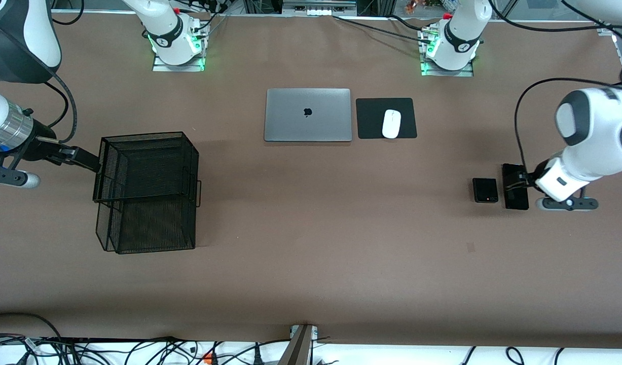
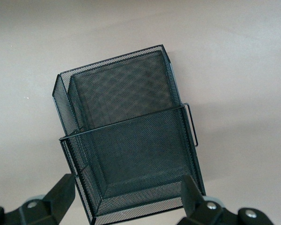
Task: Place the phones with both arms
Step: 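Reach and grasp the small black flip phone with the left gripper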
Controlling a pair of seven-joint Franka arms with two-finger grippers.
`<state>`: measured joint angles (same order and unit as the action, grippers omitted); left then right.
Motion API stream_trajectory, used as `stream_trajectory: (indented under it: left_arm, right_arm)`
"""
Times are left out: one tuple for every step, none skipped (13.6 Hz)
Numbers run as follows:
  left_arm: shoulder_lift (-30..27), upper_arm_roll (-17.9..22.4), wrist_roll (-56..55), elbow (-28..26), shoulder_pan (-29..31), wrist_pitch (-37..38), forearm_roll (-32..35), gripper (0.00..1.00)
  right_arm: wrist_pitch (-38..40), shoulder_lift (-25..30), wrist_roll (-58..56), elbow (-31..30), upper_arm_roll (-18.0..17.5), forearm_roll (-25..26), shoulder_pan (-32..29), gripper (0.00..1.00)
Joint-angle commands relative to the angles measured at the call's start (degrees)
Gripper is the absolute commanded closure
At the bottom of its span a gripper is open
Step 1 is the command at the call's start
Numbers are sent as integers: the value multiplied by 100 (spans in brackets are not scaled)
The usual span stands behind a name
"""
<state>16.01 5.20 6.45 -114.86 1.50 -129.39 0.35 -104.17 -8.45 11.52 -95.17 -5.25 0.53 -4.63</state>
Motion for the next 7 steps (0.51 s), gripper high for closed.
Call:
stream_trajectory:
  left_arm:
    - [51,-19,58,-685,26,-1006,62,0]
    - [156,-19,49,-861,26,-1375,62,0]
    - [288,-19,-3,-1002,17,-1753,62,0]
    - [393,-28,-73,-1082,17,-1991,62,0]
    - [516,-37,-82,-1126,17,-2168,62,0]
    - [604,-45,-91,-1196,8,-2413,62,0]
    - [675,-46,-109,-1284,8,-2590,62,0]
  right_arm:
    - [99,28,-9,42,-37,-35,-55,0]
    - [99,28,-18,42,-37,-35,-64,0]
    - [90,28,-9,42,-37,-35,-64,0]
    - [90,28,-9,42,-37,-35,-55,0]
    - [90,28,-9,42,-37,-35,-55,0]
    - [90,28,-9,42,-37,-35,-55,0]
    - [90,28,-1,42,-37,-35,-55,0]
